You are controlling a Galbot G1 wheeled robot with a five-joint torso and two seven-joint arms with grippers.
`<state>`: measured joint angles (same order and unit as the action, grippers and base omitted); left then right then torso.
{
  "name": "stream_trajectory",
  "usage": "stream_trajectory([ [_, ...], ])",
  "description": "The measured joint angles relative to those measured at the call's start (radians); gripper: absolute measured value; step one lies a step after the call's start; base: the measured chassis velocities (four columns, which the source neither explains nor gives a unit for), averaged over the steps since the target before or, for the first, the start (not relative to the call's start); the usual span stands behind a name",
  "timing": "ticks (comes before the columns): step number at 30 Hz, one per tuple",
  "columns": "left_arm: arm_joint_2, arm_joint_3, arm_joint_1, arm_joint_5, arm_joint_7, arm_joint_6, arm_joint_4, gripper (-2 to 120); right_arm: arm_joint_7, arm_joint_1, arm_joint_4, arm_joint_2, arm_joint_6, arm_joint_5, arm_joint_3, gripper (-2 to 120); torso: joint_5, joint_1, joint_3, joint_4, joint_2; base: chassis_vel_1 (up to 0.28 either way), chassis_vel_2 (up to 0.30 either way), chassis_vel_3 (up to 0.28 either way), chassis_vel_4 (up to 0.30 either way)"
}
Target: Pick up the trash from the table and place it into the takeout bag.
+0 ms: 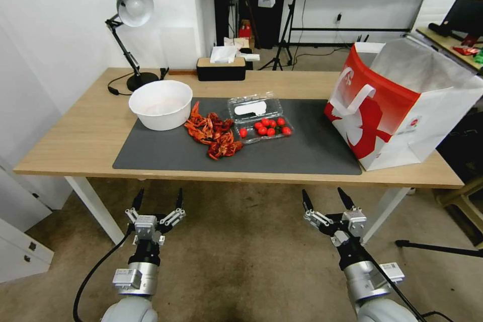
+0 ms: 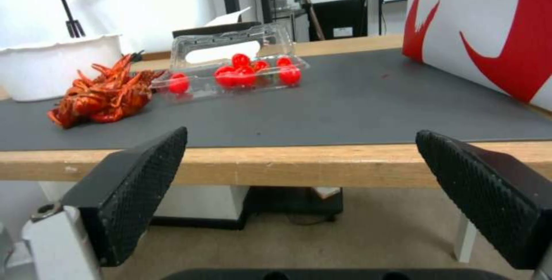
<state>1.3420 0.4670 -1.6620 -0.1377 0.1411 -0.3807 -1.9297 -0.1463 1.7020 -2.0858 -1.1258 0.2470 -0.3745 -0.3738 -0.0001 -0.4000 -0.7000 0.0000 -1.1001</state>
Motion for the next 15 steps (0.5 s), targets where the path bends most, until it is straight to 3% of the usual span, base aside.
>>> stream_trajectory([
  [15, -0.001, 0.0, 0.001, 0.001, 0.003, 0.0, 0.001, 100, 0.0, 0.0, 0.001, 0.0, 0.0, 0.003, 0.0, 100, 0.0, 0.0, 0.0, 0.0, 0.0, 0.0, 0.0, 0.0, 0.0],
])
